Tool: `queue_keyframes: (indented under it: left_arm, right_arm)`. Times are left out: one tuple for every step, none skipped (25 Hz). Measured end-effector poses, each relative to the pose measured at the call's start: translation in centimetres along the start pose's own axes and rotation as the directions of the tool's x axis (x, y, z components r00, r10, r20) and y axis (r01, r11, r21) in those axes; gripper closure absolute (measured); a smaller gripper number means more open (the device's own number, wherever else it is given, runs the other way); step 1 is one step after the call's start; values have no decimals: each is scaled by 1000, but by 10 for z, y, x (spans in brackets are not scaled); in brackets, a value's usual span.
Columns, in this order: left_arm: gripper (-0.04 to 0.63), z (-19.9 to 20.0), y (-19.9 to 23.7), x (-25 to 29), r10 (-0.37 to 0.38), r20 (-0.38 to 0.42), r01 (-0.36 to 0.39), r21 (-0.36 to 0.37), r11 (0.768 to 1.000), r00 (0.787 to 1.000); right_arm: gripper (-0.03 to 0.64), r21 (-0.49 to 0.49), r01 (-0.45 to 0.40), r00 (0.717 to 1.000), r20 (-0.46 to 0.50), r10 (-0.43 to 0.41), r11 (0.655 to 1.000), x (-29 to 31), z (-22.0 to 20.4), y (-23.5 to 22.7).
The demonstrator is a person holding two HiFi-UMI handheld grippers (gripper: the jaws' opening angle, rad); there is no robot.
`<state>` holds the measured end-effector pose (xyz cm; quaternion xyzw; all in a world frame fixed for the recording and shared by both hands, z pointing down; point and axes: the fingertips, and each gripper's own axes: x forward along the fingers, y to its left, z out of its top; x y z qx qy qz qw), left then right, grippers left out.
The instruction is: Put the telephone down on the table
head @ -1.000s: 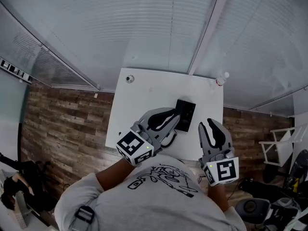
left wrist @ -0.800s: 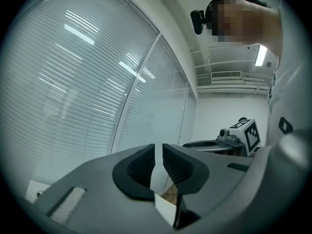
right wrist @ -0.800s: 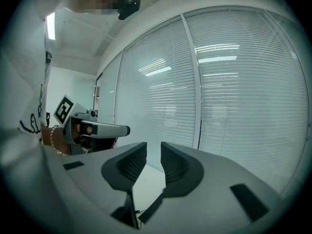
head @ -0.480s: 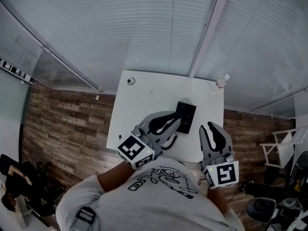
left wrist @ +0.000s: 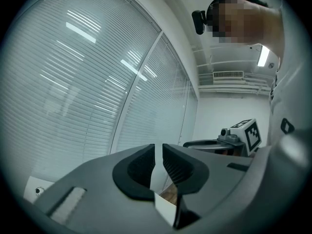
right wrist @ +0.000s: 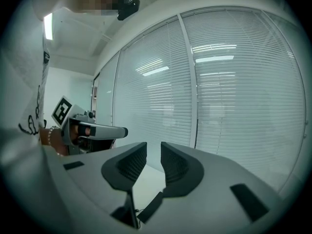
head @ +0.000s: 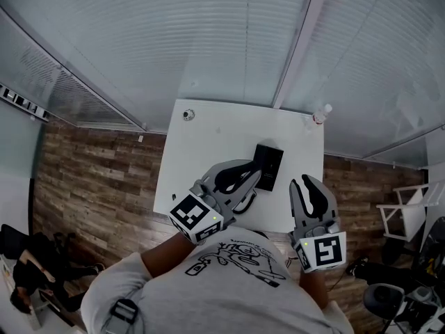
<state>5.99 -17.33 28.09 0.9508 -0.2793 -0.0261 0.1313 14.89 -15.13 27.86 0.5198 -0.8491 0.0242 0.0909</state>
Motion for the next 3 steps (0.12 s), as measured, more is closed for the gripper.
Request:
queue_keyframes:
  left_arm:
    - [546, 0, -1, 0, 0, -1, 0, -2, 1000, 1000]
    - [546, 0, -1, 0, 0, -1, 0, -4, 1000, 1000]
    - [546, 0, -2, 0, 0, -2, 0, -6, 1000, 1000]
  right_arm:
    - [534, -1, 1, 1000, -1, -1, 1000, -1, 0, 0]
    - [534, -1, 2, 1000, -1, -2, 1000, -1, 0, -1]
    - [534, -1, 3, 1000, -2, -3, 1000, -2, 1, -1]
